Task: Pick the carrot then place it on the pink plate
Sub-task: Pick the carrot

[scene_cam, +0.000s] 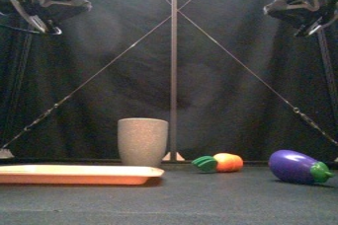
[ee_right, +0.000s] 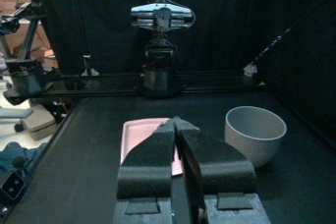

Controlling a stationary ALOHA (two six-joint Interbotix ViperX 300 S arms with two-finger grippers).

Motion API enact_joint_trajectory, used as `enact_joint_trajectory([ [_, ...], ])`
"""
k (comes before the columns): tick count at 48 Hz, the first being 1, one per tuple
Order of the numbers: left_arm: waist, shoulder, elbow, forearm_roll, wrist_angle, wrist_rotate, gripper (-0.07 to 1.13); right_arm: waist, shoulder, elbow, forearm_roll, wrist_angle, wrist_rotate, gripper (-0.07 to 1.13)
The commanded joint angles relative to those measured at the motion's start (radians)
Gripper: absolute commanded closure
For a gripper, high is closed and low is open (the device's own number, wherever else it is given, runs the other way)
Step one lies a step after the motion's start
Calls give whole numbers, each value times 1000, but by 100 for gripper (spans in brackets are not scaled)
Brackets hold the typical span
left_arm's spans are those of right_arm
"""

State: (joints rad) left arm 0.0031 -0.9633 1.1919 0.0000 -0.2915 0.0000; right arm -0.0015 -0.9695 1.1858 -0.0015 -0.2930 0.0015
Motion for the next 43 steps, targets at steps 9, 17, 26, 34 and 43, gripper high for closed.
enact_joint_trajectory([
  [9, 54, -63, 3, 35, 2, 8, 109, -129, 133, -14, -2, 67, 15, 102],
  [17, 61, -83, 6, 58, 20, 8, 109, -204, 253, -92, -31, 216, 12, 101],
  [26, 69, -83, 9, 58, 49, 8, 109, -245, 379, -167, -95, 295, 17, 97],
  [34, 83, -83, 11, 58, 71, 8, 109, -255, 471, -201, -104, 295, 18, 77],
  [43, 89, -83, 23, 57, 126, 6, 109, -261, 584, -213, -98, 295, 21, 37],
])
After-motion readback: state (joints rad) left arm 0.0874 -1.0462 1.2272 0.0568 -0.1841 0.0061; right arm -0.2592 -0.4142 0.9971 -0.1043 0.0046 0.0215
